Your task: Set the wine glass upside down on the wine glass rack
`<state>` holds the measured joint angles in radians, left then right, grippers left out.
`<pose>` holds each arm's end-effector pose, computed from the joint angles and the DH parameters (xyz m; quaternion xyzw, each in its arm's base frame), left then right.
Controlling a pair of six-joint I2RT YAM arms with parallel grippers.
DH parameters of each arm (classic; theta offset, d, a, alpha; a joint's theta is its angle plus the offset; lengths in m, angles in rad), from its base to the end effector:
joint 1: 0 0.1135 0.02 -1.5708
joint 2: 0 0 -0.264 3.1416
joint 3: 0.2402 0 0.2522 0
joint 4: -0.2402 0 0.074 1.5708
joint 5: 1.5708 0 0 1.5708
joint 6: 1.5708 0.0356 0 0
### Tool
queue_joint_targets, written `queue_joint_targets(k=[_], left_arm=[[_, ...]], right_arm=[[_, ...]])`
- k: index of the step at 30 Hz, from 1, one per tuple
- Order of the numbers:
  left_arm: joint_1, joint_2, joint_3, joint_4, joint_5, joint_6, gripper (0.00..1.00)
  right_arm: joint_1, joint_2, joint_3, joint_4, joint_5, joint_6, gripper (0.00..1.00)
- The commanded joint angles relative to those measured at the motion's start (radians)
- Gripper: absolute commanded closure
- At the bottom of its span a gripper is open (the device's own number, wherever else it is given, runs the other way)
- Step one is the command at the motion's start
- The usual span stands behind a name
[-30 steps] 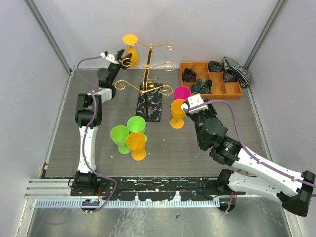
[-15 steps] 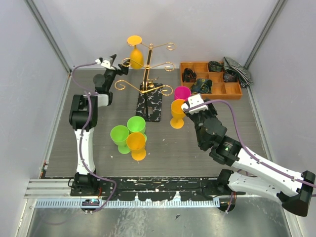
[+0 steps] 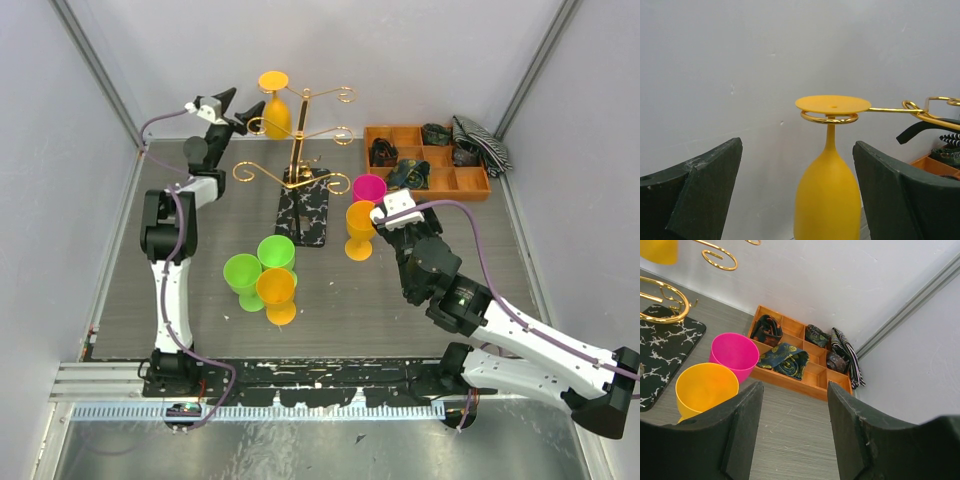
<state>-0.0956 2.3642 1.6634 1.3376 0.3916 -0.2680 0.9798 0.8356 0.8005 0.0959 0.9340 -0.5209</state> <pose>0.5164 -0.0632 0.2501 0.1351 0.4549 -0.2445 0.8456 0.1268 0.1375 0.3665 -0.1774 0.6712 -0.1525 0.7034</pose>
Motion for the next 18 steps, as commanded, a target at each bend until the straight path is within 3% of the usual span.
queue_joint_targets(k=[1, 18], left_arm=[[-0.004, 0.059, 0.076, -0.037, 0.047, -0.015, 0.02], [-0.006, 0.225, 0.351, -0.122, 0.128, -0.034, 0.02]], right_arm=[[0.005, -0.009, 0.043, 0.029, 0.017, -0.001, 0.40], [-0.003, 0.027, -0.007, 0.127, -0.014, -0.058, 0.39]])
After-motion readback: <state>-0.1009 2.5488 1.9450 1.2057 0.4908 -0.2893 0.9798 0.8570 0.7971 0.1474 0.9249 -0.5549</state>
